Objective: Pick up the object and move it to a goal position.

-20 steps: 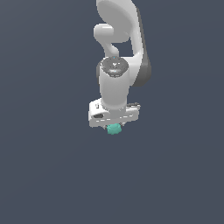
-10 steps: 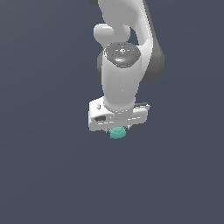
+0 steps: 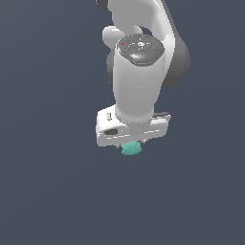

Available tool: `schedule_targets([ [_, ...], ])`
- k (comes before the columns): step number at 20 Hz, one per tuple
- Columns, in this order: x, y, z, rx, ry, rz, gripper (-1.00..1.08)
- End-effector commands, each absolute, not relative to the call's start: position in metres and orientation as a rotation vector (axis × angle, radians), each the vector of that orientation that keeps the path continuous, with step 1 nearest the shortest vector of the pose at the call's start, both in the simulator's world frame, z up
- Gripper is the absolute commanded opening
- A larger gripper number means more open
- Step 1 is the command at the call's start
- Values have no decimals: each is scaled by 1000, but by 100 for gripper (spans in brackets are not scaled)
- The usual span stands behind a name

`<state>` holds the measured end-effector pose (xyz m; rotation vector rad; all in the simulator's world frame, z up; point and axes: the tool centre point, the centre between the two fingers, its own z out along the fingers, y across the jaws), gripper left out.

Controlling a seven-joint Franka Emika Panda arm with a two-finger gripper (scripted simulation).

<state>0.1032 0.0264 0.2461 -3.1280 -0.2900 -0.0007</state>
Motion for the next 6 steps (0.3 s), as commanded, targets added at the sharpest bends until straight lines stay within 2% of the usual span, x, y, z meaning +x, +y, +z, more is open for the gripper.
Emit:
schedule_targets([
  [1, 106, 27, 249, -3128, -290, 0, -100],
  [6, 109, 28, 251, -3128, -290, 0, -100],
])
